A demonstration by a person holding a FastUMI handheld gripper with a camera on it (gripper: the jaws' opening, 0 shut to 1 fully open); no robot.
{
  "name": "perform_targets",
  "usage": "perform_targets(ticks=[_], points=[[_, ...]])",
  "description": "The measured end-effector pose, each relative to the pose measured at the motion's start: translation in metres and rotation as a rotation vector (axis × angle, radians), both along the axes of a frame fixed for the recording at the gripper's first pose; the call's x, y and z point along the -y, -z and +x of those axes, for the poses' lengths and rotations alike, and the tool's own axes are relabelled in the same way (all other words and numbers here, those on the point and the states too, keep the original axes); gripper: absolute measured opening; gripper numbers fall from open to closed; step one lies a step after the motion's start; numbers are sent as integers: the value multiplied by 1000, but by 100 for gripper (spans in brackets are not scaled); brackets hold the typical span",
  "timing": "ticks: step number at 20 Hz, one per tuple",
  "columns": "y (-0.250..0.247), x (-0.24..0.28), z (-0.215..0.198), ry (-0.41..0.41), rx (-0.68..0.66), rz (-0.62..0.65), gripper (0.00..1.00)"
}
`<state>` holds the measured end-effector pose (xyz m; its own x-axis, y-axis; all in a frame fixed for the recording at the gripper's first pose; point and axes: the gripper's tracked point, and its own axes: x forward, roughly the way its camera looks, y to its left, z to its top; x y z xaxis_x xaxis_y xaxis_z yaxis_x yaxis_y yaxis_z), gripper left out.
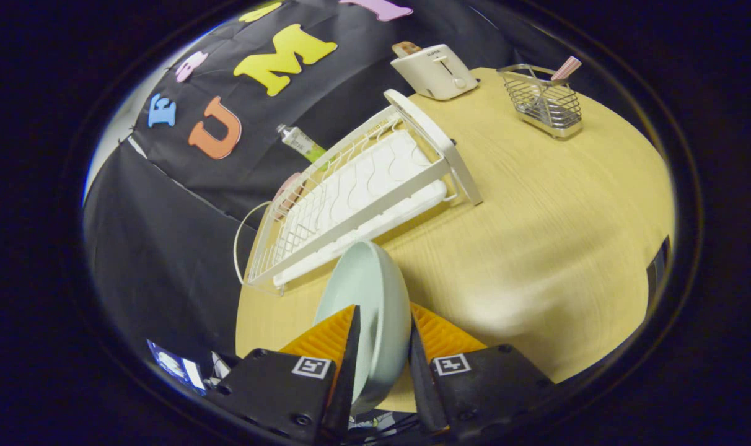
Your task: Take the plate from the dish rack, then take the spoon from the basket and place it into the plate.
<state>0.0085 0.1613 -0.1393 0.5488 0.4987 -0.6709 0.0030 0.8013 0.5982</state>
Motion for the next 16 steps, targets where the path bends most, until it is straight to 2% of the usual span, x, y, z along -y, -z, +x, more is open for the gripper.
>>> perform_targets(ticks=[6, 9, 13, 16], points=[[-2, 8, 6, 8, 34, -12, 49], [-24, 25, 9, 22, 160, -108, 52], [-67, 46, 5, 25, 355, -222, 62], [-97, 70, 1, 14, 567, -404, 74]])
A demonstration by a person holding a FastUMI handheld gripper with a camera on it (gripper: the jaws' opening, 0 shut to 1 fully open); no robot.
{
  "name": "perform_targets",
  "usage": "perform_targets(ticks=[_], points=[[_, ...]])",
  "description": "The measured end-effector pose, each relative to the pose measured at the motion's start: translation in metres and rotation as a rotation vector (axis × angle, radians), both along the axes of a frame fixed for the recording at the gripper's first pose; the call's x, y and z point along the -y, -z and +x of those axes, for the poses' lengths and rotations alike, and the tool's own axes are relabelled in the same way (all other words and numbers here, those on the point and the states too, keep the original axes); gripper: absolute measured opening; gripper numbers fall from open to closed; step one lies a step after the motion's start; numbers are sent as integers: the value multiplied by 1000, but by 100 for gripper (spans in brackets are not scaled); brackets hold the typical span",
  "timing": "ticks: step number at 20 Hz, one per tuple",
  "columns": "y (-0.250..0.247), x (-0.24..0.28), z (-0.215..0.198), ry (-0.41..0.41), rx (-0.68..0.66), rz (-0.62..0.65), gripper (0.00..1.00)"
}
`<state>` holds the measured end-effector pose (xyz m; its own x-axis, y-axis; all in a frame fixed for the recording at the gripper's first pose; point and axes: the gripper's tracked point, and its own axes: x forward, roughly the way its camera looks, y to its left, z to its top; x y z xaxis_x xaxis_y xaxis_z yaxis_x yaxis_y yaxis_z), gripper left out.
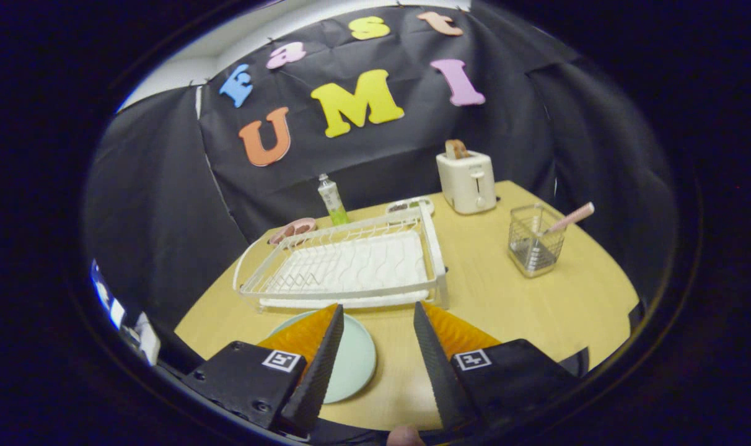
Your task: Take the plate from the dish rack, then take the spoon from the basket and place it into the plate.
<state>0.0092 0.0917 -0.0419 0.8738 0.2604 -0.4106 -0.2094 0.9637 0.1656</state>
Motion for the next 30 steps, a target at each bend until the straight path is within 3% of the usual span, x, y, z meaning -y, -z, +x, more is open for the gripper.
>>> perform_targets(ticks=[3, 6, 12, 17, 23, 27, 30], points=[[-24, 30, -8, 35, 176, -112, 81], [-34, 65, -11, 70, 292, -163, 99], [-21, 167, 12, 188, 318, -95, 99], [-3, 225, 64, 255, 255, 5, 98], [24, 250, 130, 271, 169, 50, 78], [27, 250, 153, 262, 165, 86, 67], [34, 242, 162, 238, 130, 107, 51]])
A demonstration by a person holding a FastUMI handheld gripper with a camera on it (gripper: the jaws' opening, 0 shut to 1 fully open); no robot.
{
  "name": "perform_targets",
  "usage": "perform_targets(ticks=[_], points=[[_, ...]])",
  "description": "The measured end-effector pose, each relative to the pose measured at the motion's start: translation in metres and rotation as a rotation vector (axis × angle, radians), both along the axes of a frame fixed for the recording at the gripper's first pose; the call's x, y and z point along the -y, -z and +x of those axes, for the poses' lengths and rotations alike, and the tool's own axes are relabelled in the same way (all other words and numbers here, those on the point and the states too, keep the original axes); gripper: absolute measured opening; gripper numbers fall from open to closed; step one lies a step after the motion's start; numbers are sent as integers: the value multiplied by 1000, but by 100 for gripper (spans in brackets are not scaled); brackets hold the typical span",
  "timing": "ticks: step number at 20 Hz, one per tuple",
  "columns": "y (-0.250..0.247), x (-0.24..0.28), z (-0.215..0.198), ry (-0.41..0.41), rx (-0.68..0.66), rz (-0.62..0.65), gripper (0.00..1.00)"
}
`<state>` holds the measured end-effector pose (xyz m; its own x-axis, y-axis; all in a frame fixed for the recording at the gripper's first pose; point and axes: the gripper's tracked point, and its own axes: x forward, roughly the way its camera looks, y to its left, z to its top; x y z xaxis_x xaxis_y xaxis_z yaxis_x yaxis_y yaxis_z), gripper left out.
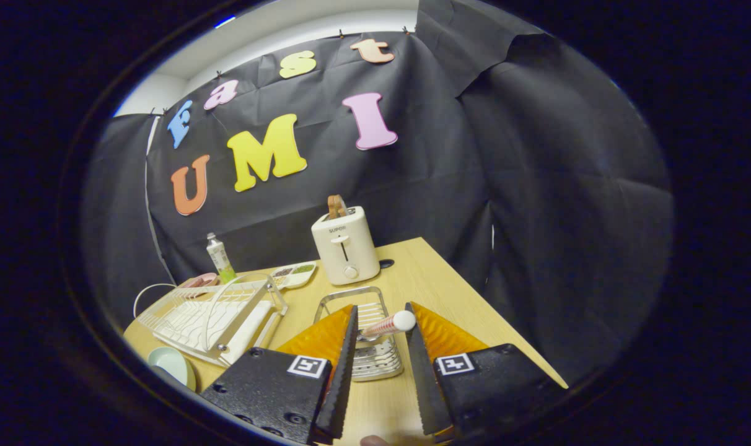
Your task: Take the plate from the dish rack, then take the spoon from the basket and place it into the plate.
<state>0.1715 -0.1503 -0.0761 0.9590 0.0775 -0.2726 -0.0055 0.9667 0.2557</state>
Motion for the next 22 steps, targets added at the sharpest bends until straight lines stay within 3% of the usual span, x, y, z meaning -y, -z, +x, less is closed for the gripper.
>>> perform_targets(ticks=[5, 6, 8, 17, 19, 22], points=[[-6, -19, -1, -68, -10, 36, 25], [-8, -16, 0, -53, -12, 18, 18], [-19, -14, -3, -43, -4, 6, 13], [-110, -30, -61, -32, 117, -43, 11], [-130, -48, -79, -64, 146, -63, 11], [-157, -92, -109, -177, 162, -32, 11]])
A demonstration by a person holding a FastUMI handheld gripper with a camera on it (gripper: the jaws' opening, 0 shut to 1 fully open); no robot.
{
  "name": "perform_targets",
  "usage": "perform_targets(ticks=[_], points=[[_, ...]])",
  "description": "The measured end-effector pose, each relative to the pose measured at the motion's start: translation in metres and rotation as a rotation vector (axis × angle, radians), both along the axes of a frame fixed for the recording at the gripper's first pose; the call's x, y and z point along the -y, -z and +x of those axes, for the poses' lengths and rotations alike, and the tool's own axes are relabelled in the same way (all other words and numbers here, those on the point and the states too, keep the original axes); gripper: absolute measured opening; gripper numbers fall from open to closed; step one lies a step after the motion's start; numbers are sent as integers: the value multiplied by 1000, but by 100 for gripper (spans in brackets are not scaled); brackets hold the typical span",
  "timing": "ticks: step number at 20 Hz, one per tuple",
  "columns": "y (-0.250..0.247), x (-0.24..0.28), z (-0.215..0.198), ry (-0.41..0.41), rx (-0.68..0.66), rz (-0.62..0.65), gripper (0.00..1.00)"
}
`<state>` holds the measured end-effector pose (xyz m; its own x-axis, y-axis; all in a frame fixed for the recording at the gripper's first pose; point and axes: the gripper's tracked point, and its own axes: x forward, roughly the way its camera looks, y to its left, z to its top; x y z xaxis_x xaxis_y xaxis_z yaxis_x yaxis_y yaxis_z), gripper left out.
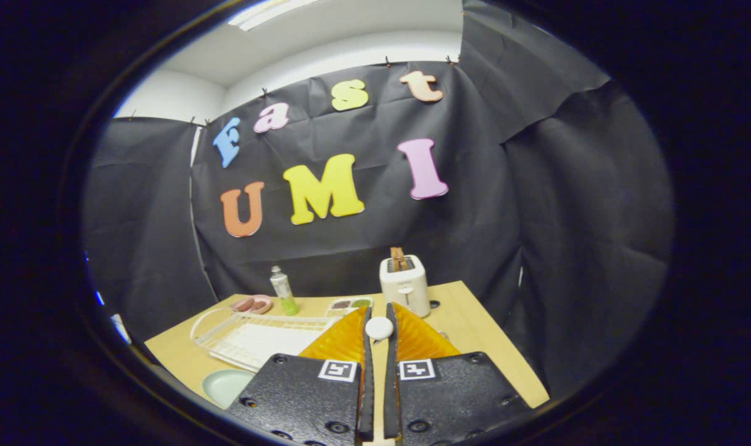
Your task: Take the plate from the dish rack, then take the spoon from the basket and place it into the plate.
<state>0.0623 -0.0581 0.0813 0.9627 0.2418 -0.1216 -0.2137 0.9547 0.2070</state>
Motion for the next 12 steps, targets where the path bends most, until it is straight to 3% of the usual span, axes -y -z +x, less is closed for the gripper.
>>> perform_targets(ticks=[7, 12], points=[[1, -116, -53, -283, -45, -93, 11], [37, -193, -77, -460, -139, -168, 11]])
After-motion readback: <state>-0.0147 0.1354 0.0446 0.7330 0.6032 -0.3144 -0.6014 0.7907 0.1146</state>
